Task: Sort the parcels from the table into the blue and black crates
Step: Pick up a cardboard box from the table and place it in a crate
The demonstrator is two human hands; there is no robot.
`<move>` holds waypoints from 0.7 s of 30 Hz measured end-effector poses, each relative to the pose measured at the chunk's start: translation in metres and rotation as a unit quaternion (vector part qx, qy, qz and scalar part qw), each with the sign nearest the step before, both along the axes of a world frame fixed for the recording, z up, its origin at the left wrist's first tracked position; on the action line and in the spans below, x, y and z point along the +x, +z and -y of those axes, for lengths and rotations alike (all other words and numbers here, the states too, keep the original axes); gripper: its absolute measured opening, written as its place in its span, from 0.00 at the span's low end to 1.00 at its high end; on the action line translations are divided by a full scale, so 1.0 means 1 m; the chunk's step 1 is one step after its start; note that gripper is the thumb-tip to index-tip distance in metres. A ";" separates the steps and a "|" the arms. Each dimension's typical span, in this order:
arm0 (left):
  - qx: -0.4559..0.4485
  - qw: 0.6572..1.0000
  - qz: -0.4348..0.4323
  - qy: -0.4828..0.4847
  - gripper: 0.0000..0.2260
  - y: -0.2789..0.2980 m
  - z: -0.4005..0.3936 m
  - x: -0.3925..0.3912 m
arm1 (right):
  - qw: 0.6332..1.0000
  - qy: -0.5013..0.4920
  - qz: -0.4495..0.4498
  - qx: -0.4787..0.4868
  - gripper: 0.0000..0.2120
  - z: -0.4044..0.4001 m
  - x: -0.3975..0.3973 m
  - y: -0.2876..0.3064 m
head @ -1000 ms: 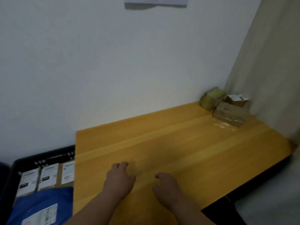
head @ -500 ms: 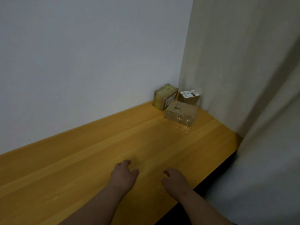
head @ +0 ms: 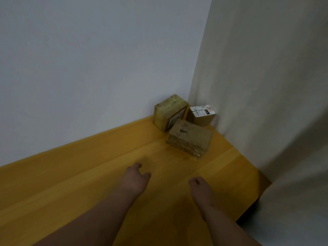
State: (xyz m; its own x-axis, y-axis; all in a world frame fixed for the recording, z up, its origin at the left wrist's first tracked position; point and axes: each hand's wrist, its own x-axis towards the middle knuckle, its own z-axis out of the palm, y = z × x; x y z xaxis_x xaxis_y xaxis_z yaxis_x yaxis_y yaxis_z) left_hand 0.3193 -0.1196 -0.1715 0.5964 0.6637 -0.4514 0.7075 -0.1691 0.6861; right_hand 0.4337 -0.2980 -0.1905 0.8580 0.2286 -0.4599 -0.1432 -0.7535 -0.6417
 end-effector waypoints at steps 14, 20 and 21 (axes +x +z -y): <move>-0.045 0.994 0.031 0.099 0.32 -0.023 -0.012 0.221 | 0.989 -0.108 -0.049 0.092 0.31 -0.017 0.212 -0.039; -0.114 0.984 0.032 0.134 0.29 -0.038 -0.018 0.257 | 0.975 -0.048 -0.153 0.152 0.23 -0.019 0.229 -0.054; -0.109 0.984 0.019 0.140 0.29 -0.039 -0.019 0.254 | 0.968 -0.061 -0.177 0.168 0.22 -0.020 0.228 -0.055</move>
